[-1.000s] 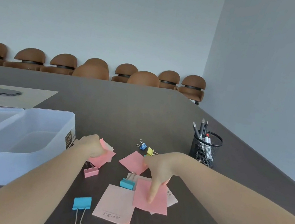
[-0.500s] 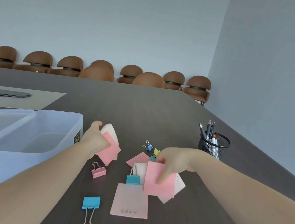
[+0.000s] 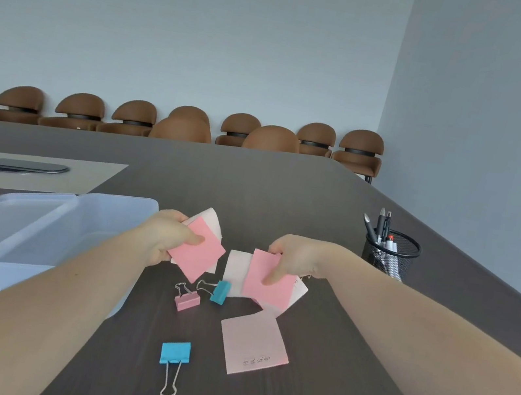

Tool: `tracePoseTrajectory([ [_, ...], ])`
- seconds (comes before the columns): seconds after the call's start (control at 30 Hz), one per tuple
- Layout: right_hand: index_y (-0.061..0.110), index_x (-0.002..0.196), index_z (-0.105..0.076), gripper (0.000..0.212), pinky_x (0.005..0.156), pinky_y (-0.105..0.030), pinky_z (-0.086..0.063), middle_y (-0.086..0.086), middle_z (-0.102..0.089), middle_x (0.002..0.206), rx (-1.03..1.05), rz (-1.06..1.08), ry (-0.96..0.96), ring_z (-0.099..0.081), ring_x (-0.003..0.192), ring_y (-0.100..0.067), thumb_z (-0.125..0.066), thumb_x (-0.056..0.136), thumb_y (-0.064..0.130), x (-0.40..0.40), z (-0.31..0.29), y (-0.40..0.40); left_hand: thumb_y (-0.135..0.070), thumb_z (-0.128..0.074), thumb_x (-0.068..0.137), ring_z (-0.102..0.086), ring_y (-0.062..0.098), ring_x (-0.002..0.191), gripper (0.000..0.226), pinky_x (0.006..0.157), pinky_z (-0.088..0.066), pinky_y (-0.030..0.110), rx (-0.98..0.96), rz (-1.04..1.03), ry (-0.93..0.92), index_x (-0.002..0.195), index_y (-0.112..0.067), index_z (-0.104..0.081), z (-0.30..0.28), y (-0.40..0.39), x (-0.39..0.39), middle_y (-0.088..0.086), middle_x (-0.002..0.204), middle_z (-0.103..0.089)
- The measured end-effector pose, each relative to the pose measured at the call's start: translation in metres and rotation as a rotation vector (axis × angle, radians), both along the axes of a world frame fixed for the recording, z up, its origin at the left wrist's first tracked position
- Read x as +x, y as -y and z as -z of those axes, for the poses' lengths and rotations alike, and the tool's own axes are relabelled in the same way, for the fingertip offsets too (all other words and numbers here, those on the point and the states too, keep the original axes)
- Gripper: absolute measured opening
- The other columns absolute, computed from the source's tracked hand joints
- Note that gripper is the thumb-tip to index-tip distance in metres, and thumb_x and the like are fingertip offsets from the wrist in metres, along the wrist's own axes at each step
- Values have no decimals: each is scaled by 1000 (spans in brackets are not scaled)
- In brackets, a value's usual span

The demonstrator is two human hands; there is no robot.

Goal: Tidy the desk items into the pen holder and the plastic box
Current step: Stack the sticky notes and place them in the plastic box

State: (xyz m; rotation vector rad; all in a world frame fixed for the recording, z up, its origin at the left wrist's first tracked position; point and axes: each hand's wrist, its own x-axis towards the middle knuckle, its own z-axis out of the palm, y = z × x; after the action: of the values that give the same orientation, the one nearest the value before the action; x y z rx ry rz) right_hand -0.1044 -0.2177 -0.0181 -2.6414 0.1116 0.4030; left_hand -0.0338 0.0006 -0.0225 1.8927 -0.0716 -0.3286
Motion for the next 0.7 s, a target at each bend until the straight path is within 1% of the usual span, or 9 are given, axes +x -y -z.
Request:
tracePoseTrajectory([
  [0.07,7,109,-58,39,54,-24,-35,-1,-54,94,-143,-52,-20,-46,64,-13,-73,78,26,0,3,-7,2,-64,87,-61,29,87,25,66,-50,33,10,34,-10,109,-6,-55,3,1,-2,11,92,-64],
  [0.13,6,121,-56,53,63,-27,-40,-7,-58,117,-230,-94,-37,-57,84,-20,-73,77,31,4,7,-11,1,-64,86,-62,25,83,29,62,-49,31,12,54,-1,112,-7,-55,4,3,-2,8,91,-64],
  [0.2,7,125,-55,57,66,-28,-42,-8,-56,127,-273,-114,-53,-57,99,-25,-73,77,34,5,6,-15,0,-66,86,-62,21,79,32,62,-49,30,-10,62,14,114,-9,-55,5,4,-2,7,92,-64],
  [0.3,7,123,-55,56,52,-24,-37,-6,-57,113,-318,-130,-98,-53,81,-21,-72,78,37,5,0,-18,-2,-68,85,-63,20,82,33,65,-50,32,-41,89,36,115,-12,-56,3,3,-1,7,96,-66],
  [0.4,7,116,-57,54,51,-24,-37,-2,-54,104,-341,-140,-108,-53,79,-21,-73,77,39,6,-1,-20,-3,-67,86,-65,21,87,32,64,-50,32,-64,183,14,115,-11,-58,0,-1,-4,9,101,-68],
  [0.5,13,78,-53,35,52,-26,-36,0,-51,81,-325,-107,-101,-50,71,-22,-76,74,39,11,4,-18,-2,-64,88,-65,21,88,24,69,-52,32,-61,292,-34,109,-13,-60,0,-3,-10,8,100,-68],
  [0.57,14,69,-48,37,55,-28,-37,1,-49,74,-286,-82,-104,-49,66,-22,-78,72,35,9,5,-17,-1,-64,88,-65,19,89,21,70,-53,31,-32,333,-49,104,-14,-60,1,-3,-14,6,99,-68],
  [0.63,10,98,-61,37,69,-32,-46,-3,-58,99,-228,-62,-76,-58,91,-27,-79,72,31,6,6,-15,-1,-64,87,-66,19,89,20,68,-53,30,-19,349,-56,102,-15,-60,2,-1,-17,6,99,-68],
  [0.7,7,123,-56,55,74,-31,-47,-5,-54,118,-146,-20,-33,-54,104,-28,-78,75,23,2,9,-13,0,-65,87,-66,19,87,20,67,-55,29,-14,365,-63,101,-14,-60,3,2,-22,6,98,-68],
])
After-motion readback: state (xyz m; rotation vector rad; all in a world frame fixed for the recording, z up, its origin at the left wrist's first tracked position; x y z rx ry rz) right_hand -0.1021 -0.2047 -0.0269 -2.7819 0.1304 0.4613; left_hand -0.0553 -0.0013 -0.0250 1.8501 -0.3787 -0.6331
